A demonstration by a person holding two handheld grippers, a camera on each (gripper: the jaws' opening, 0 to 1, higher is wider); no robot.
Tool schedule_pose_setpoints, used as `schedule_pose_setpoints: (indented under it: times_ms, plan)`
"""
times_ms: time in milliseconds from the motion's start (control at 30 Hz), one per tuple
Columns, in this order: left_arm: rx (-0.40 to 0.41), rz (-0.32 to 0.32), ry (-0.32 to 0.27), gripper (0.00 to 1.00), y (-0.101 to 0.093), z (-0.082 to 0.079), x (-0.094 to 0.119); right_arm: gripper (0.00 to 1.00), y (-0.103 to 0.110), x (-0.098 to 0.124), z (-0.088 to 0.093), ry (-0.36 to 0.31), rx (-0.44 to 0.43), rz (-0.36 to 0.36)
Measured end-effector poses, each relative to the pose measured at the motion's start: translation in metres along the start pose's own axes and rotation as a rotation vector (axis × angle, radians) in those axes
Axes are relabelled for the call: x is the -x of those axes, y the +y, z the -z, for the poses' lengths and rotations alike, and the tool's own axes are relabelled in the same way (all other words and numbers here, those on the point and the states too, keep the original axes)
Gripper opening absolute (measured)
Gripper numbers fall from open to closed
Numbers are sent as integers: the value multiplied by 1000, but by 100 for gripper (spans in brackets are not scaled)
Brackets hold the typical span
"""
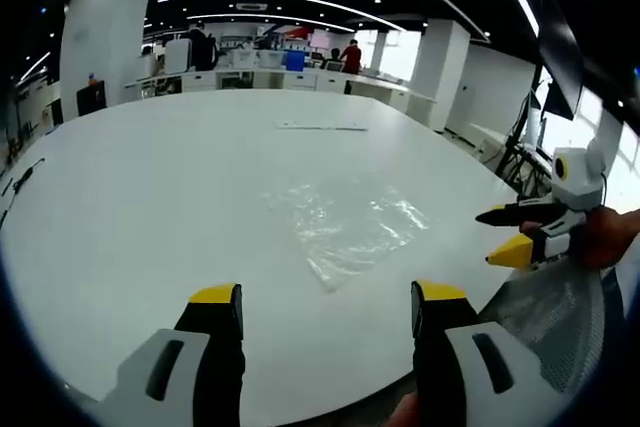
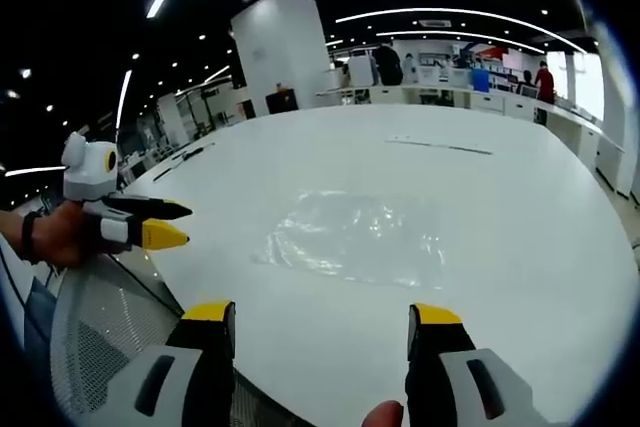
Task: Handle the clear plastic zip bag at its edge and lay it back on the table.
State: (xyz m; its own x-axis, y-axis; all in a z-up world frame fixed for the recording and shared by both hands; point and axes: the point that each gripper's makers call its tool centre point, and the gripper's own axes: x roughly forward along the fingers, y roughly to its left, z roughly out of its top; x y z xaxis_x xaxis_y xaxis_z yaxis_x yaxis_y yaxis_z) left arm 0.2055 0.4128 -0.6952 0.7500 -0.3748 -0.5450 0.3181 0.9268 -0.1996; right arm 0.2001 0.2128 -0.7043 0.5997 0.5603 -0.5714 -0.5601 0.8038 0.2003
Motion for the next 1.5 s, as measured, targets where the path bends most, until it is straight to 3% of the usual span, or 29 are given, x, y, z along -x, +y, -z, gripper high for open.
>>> schedule_pose_setpoints:
  times_ms: [567,700,900,1500]
  plan:
    - [-30,36,-18,68,-10,-5,1,68,-8,-2,1,-1,10,38]
    - [-34,40,-20,67,-11,-6,1,62,-5,-2,-2,-7,20,31]
    - [-34,47,-19,67,-12,-6,0,61,-6,-7,-3,4,29,32]
    - [-50,63,-13,67,-16,-4,2,61,21,-55,-15,60,110,-64]
